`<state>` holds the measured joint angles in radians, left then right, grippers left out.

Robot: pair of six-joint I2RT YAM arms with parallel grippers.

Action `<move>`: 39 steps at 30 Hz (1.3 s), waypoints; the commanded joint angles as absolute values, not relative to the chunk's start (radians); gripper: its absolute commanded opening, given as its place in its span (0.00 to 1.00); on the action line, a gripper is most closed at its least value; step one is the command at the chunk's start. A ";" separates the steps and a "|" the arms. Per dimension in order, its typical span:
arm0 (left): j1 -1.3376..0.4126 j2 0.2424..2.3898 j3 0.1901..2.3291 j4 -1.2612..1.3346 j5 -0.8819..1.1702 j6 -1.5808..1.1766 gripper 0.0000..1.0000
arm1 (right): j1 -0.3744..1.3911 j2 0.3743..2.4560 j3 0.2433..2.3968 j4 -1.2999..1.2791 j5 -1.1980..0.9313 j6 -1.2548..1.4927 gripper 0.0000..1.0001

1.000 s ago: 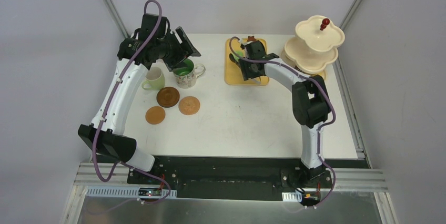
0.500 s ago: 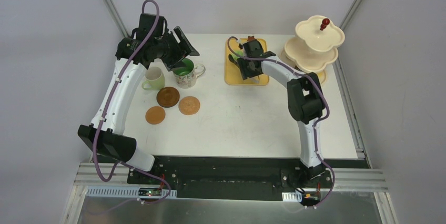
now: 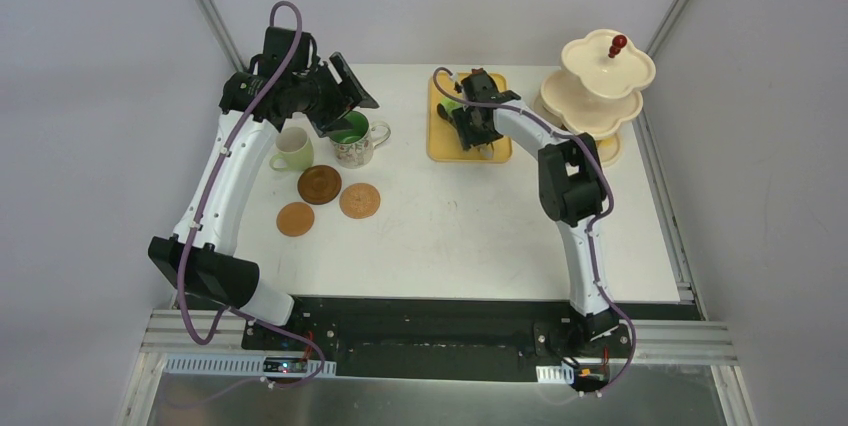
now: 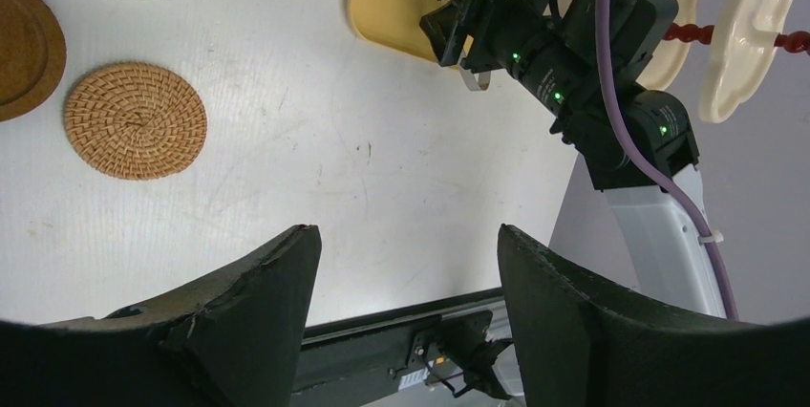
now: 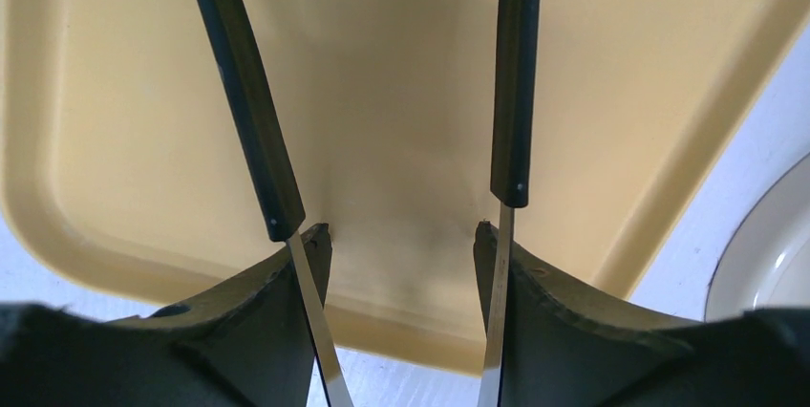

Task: Serve the afternoon tea
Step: Pick up the desert from the tray.

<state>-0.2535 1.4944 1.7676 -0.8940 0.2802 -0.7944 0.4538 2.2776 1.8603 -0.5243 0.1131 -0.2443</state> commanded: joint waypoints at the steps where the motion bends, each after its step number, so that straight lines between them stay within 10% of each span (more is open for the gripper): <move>1: -0.238 1.478 1.761 -0.871 0.300 -0.777 0.70 | 0.451 2.307 1.966 -0.590 0.109 -0.255 0.58; 19: -0.232 1.482 1.759 -0.868 0.311 -0.785 0.70 | 0.453 2.190 1.875 -0.496 0.071 -0.219 0.31; 39: -0.253 1.356 1.655 -0.784 0.468 -0.608 0.72 | 0.435 1.435 1.247 -0.421 -0.104 -0.252 0.24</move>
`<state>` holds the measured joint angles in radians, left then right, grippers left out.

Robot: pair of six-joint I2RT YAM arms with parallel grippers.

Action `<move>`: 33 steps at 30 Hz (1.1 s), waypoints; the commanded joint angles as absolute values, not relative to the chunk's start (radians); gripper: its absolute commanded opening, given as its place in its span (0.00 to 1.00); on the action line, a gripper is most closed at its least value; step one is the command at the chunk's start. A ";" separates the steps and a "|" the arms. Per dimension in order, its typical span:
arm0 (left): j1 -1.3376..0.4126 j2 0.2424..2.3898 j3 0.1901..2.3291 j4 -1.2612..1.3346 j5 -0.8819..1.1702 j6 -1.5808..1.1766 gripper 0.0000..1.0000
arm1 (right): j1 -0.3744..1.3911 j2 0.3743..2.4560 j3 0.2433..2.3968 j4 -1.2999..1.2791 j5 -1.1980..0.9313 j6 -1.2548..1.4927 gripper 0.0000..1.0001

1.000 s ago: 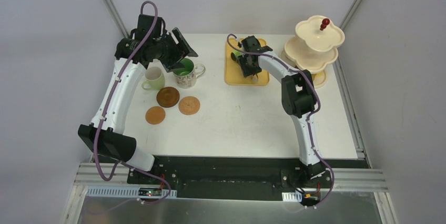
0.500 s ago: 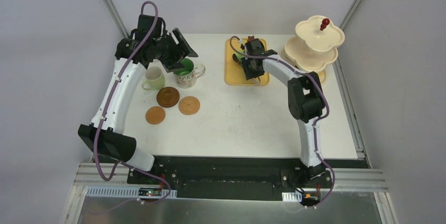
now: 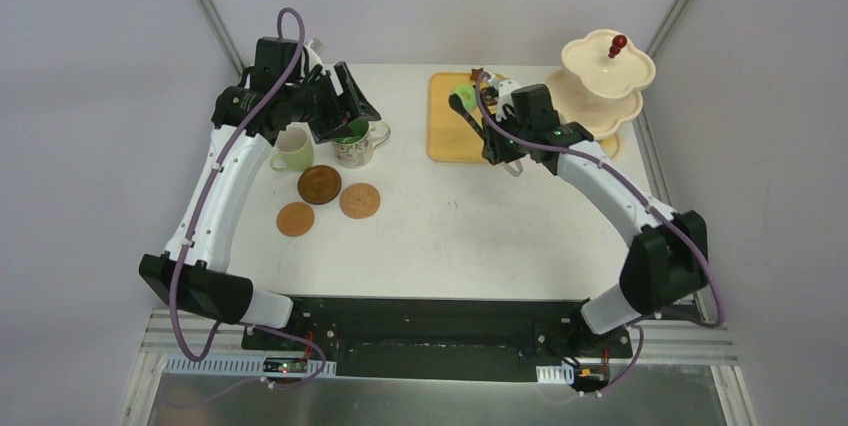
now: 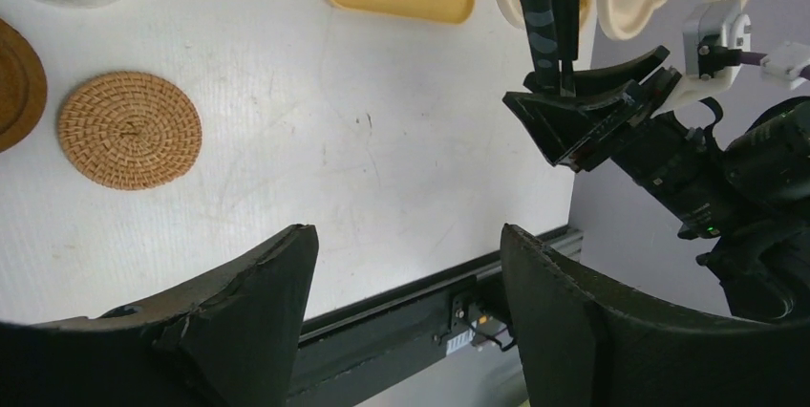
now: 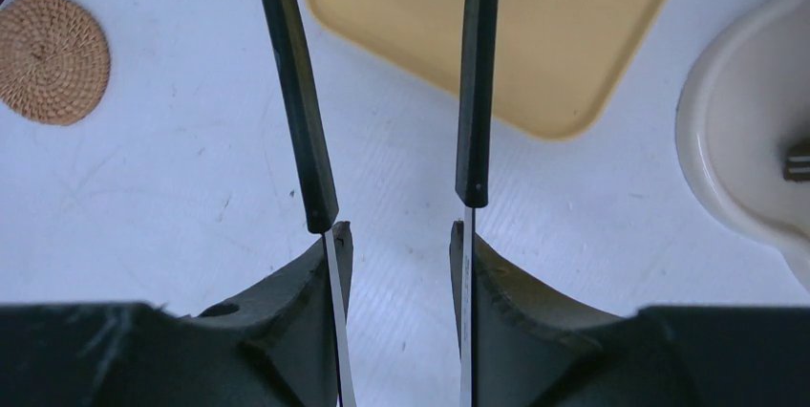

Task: Serve the afternoon tea
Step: Pick up the desert from the tray, then place the desert on the desert table.

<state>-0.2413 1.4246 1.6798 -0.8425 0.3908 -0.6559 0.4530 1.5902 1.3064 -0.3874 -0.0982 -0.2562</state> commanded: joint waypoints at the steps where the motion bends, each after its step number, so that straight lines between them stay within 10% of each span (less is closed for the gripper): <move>1: -0.258 1.348 1.651 -0.775 0.474 -0.606 0.73 | 0.427 1.405 1.239 -0.451 -0.093 -0.246 0.24; 16: -0.357 1.330 1.727 -0.805 0.415 -0.475 0.94 | 0.196 1.224 1.177 -0.643 0.113 -0.141 0.22; 33: -0.393 1.303 1.746 -0.835 0.366 -0.377 0.95 | 0.004 1.387 1.284 -0.668 0.119 -0.132 0.24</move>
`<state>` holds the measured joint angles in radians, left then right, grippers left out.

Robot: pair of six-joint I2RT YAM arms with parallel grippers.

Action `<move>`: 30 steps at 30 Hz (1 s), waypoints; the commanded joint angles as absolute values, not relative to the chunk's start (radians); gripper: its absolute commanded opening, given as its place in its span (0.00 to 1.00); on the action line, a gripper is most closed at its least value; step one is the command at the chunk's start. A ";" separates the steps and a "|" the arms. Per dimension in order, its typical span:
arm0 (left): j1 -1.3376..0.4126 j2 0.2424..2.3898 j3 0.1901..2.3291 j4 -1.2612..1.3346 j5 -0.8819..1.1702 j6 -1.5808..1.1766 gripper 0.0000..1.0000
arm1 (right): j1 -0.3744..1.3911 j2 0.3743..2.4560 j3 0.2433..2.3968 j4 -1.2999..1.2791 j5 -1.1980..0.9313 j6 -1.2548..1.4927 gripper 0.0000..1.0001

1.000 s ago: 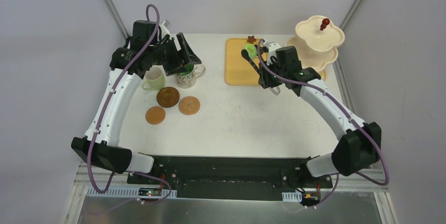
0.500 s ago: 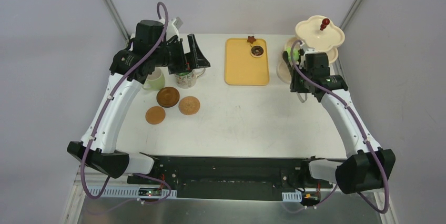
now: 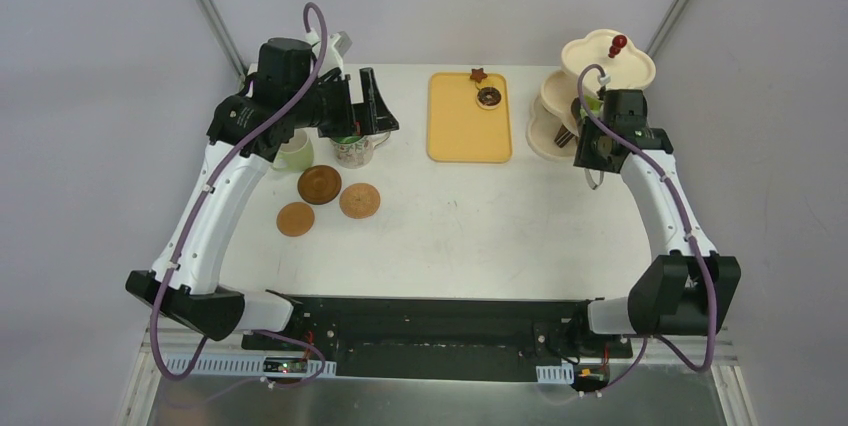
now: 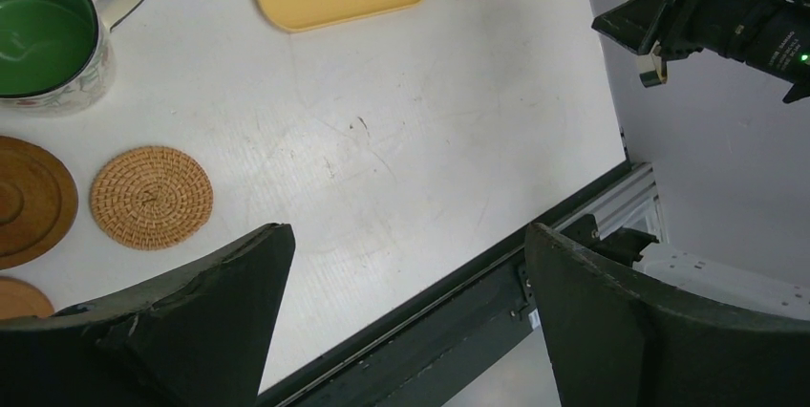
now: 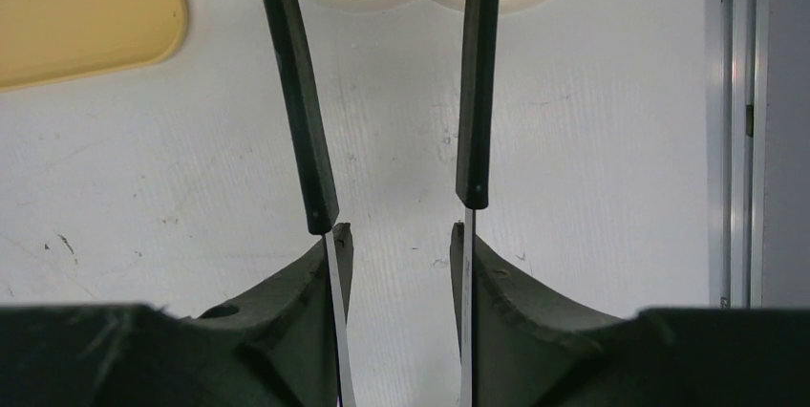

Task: Serve the afternoon tea
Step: Place the desert on the desert table.

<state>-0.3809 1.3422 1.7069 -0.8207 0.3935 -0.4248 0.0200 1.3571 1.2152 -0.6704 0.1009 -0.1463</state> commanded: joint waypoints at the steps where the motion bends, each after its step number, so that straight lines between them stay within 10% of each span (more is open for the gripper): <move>1: -0.394 1.301 1.747 -0.837 0.362 -0.374 0.95 | 0.003 1.394 1.288 -0.667 0.116 -0.132 0.25; 30: -0.394 1.305 1.759 -0.844 0.346 -0.359 0.99 | 0.004 1.482 1.340 -0.640 0.182 -0.154 0.50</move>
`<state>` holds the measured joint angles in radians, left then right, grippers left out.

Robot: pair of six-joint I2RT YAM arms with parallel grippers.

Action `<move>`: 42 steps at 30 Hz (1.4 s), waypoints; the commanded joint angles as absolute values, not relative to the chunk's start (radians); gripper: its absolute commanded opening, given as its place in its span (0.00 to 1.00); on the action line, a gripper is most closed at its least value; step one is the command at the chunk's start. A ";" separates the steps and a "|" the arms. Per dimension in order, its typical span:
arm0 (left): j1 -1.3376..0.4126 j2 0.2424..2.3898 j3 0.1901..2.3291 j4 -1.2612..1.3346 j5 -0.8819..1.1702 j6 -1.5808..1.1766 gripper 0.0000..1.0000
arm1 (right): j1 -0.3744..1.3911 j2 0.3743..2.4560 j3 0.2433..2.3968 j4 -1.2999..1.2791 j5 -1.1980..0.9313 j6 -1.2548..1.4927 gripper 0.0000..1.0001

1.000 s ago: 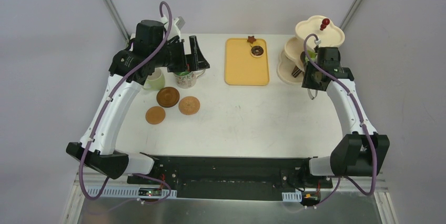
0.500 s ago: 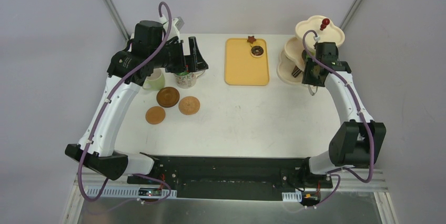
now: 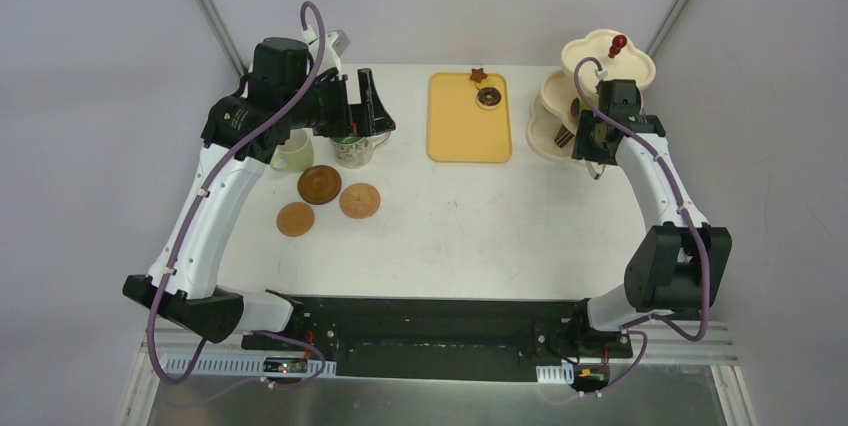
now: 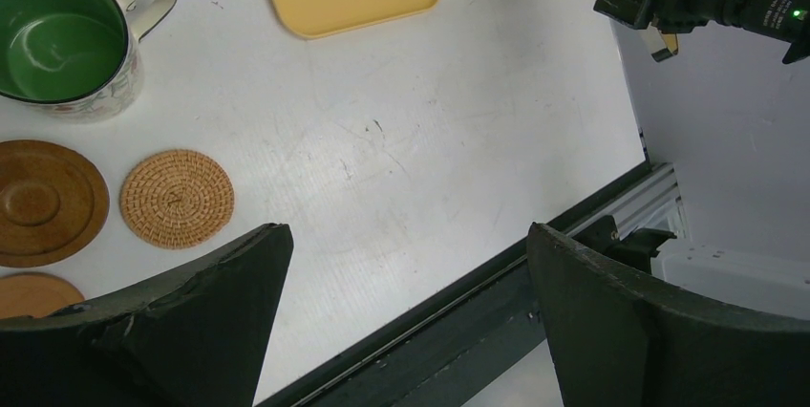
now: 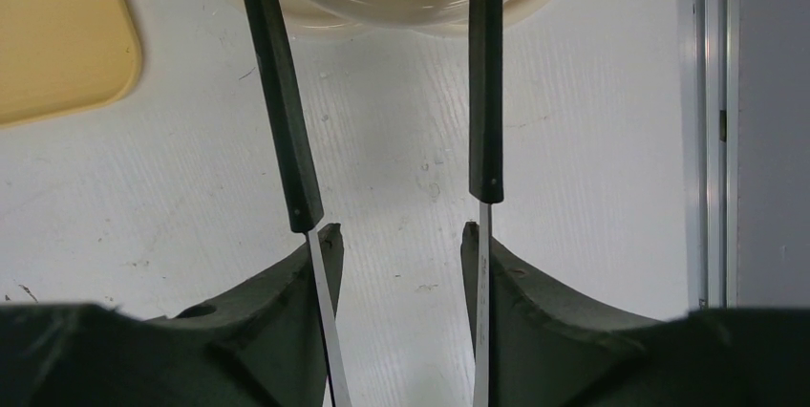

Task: Serve the afternoon tea
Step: Place the desert on the desert table.

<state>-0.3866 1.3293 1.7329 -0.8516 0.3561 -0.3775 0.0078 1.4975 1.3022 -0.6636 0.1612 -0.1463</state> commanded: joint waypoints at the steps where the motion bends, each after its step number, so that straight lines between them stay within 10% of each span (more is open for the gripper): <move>1: -0.394 1.304 1.757 -0.844 0.346 -0.358 0.99 | 0.003 1.482 1.340 -0.639 0.181 -0.153 0.50; 42: -0.396 1.334 1.733 -0.819 0.391 -0.398 0.99 | 0.078 1.223 1.205 -0.729 -0.140 -0.163 0.50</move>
